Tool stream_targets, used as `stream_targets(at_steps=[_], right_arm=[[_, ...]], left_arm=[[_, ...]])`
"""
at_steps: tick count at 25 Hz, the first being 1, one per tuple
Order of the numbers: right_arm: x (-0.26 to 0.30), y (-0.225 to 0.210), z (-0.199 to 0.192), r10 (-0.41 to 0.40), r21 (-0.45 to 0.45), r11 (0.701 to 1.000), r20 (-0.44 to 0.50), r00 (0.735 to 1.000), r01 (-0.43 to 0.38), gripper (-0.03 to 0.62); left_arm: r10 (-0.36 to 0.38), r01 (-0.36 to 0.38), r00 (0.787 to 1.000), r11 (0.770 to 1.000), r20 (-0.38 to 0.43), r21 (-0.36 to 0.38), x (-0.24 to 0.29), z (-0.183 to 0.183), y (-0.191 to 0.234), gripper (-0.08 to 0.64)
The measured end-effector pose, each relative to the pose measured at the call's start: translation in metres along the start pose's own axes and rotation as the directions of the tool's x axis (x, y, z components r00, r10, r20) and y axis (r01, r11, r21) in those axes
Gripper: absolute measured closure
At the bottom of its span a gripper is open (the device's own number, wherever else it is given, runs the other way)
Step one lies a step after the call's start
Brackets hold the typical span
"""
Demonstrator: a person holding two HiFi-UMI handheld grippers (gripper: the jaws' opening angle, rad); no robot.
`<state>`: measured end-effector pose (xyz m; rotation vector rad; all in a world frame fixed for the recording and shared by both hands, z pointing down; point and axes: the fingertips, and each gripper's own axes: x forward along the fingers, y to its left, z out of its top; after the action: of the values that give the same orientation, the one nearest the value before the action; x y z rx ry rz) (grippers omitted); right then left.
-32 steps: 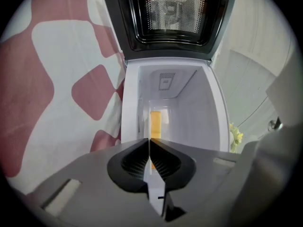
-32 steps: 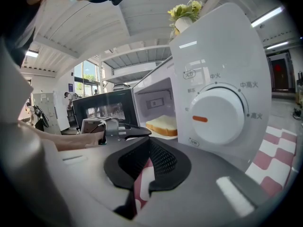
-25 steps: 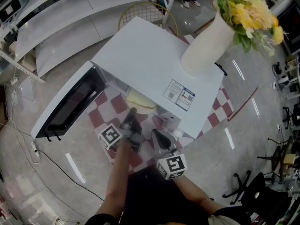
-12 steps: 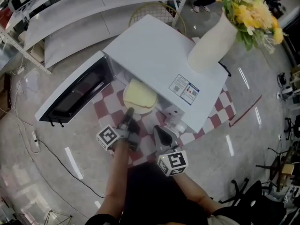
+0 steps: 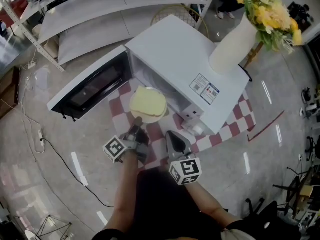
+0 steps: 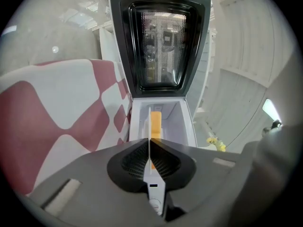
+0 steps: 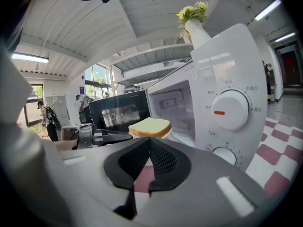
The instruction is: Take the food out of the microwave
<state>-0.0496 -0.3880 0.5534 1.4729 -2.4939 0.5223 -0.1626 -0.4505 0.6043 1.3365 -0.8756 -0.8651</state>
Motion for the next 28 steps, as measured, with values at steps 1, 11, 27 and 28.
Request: stream_targets(at_steps=[1,11,27,28], right_arm=[[-0.001,0.002,0.000,0.005,-0.002,1.000,0.001,1.000,-0.005,0.591],[-0.011,0.017,-0.001,0.040,-0.020,0.999,0.007,0.999,-0.040,0.592],[-0.032,0.053,-0.010,0.136,-0.053,0.989,0.001,0.991,-0.136,0.592],[-0.034,0.054,-0.011,0.140,-0.056,0.989,0.001,0.990,-0.139,0.592]], left_arm=[[-0.001,0.001,1.000,1.000,0.007,0.000,-0.004,0.000,0.000,0.541],[-0.002,0.002,0.995,1.000,0.098,0.005,-0.051,0.005,-0.006,0.540],[-0.005,-0.001,0.966,1.000,0.258,0.021,-0.140,0.014,-0.011,0.540],[-0.004,-0.004,0.964,1.000,0.266,0.030,-0.146,0.014,-0.012,0.540]])
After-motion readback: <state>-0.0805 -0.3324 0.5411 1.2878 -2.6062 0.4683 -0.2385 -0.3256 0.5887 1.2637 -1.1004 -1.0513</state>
